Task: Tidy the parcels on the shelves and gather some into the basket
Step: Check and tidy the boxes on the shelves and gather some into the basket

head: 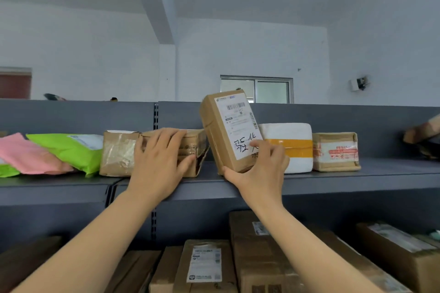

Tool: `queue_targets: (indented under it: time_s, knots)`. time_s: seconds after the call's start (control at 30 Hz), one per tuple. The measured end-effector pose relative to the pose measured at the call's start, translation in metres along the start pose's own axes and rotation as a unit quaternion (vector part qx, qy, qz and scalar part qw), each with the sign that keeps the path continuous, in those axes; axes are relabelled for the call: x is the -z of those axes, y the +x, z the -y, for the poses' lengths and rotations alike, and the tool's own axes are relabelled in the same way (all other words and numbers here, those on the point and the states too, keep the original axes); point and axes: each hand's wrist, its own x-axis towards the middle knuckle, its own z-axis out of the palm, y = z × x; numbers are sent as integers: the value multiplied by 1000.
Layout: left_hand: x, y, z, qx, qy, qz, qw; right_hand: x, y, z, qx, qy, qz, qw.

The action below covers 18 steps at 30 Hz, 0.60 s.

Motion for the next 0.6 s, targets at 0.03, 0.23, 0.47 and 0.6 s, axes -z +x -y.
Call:
queue_targets:
  time_s: [0.03,0.23,0.47,0.6]
  knots:
    - [1,0,0,1,2,4,1000,0,0,-1,3,9,3,1000]
    - [8,3,-4,10,-9,41,999,5,2,1,6,27,7,1000]
    - [10,11,-2,16,-14,71,997,4,14,17,-14,-82,40,996]
    - [8,15,-3,39,-30,67,997,2,24,28,-24,-116,57,991]
